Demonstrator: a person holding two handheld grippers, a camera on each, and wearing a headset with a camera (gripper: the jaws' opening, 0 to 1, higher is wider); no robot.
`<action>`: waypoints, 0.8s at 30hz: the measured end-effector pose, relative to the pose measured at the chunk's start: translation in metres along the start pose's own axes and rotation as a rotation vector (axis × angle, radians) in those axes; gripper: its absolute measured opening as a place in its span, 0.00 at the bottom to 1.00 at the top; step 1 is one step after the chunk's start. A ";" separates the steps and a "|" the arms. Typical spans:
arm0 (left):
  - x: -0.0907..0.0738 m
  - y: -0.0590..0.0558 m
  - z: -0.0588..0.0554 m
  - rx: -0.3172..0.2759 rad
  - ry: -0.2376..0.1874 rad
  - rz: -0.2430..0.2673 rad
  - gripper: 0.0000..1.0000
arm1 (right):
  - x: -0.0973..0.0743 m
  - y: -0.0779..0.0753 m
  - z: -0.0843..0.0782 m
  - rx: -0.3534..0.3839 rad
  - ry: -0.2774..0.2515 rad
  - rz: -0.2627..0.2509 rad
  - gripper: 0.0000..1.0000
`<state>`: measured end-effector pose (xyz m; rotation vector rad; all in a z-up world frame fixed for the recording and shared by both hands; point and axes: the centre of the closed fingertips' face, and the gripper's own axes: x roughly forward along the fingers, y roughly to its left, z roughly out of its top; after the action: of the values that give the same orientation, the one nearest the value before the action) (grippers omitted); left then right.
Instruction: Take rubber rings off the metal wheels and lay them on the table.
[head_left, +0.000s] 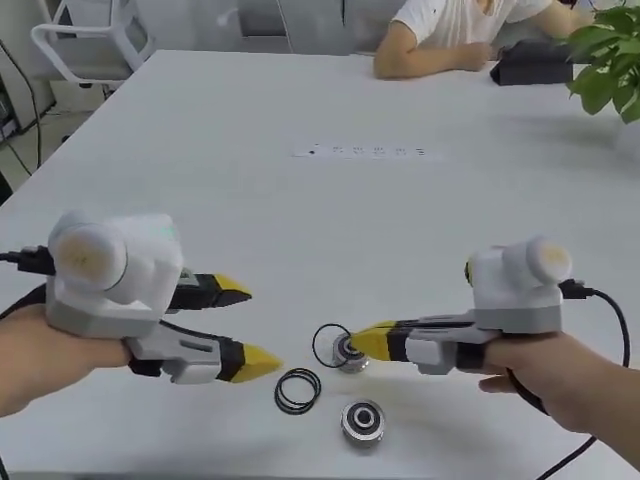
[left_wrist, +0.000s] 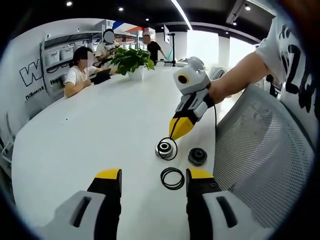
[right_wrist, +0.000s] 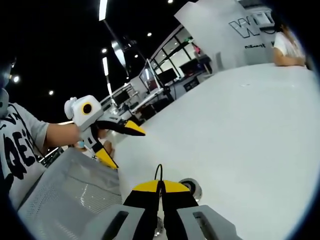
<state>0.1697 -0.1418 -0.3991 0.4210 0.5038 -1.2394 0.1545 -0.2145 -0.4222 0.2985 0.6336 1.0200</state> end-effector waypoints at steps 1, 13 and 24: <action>-0.003 0.000 -0.001 -0.006 0.000 0.001 0.50 | 0.001 0.001 0.000 -0.003 0.003 0.005 0.00; -0.024 0.002 -0.014 -0.043 -0.003 0.029 0.56 | 0.012 0.007 -0.004 -0.026 0.042 0.046 0.00; -0.034 0.002 -0.020 -0.058 0.002 0.044 0.57 | 0.019 0.014 -0.011 -0.037 0.079 0.074 0.00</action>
<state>0.1605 -0.1036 -0.3965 0.3821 0.5287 -1.1791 0.1449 -0.1920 -0.4305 0.2509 0.6785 1.1173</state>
